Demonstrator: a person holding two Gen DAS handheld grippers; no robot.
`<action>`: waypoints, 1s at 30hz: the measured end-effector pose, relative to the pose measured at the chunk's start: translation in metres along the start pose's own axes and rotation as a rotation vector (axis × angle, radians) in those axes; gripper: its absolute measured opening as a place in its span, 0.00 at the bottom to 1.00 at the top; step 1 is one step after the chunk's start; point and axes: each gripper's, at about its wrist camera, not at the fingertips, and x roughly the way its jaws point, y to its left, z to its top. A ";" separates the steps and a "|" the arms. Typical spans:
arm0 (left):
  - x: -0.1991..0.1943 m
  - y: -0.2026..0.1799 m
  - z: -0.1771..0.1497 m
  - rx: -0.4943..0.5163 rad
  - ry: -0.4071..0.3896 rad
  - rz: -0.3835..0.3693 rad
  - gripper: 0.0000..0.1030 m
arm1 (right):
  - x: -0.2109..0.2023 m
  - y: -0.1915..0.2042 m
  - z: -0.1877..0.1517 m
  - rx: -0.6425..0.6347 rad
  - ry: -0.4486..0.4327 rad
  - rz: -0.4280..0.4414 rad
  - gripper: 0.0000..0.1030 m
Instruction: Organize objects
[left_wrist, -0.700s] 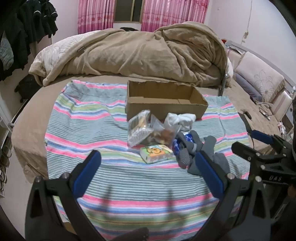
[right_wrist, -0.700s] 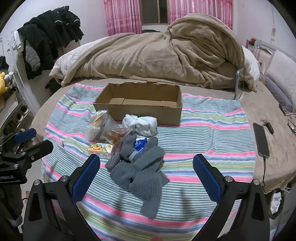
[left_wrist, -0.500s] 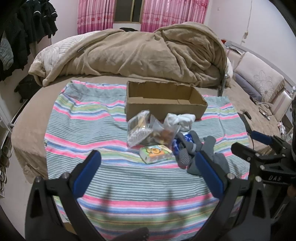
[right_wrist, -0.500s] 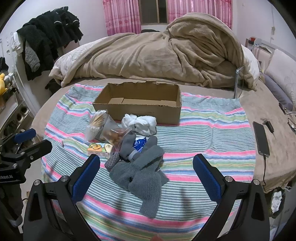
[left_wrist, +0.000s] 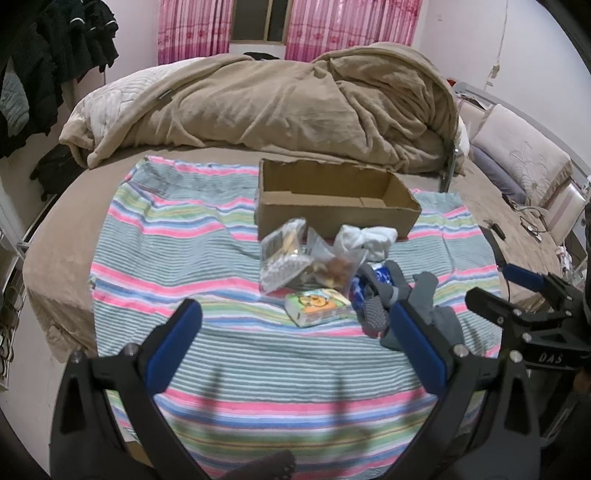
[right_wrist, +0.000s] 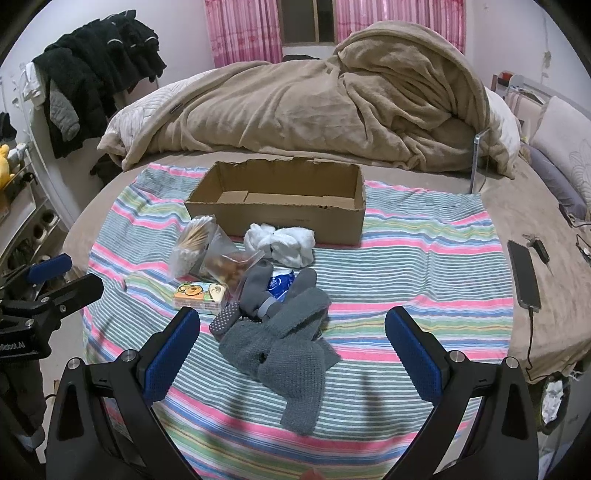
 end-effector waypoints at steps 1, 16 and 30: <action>0.001 0.000 0.000 -0.001 0.001 0.000 0.99 | 0.001 0.000 0.000 0.000 0.001 0.000 0.99; 0.004 0.001 -0.001 0.000 0.007 -0.001 0.99 | 0.003 0.002 -0.001 -0.001 0.003 0.001 0.99; 0.008 0.003 -0.001 0.002 0.014 0.005 0.99 | 0.003 0.000 0.000 0.000 0.005 0.001 0.99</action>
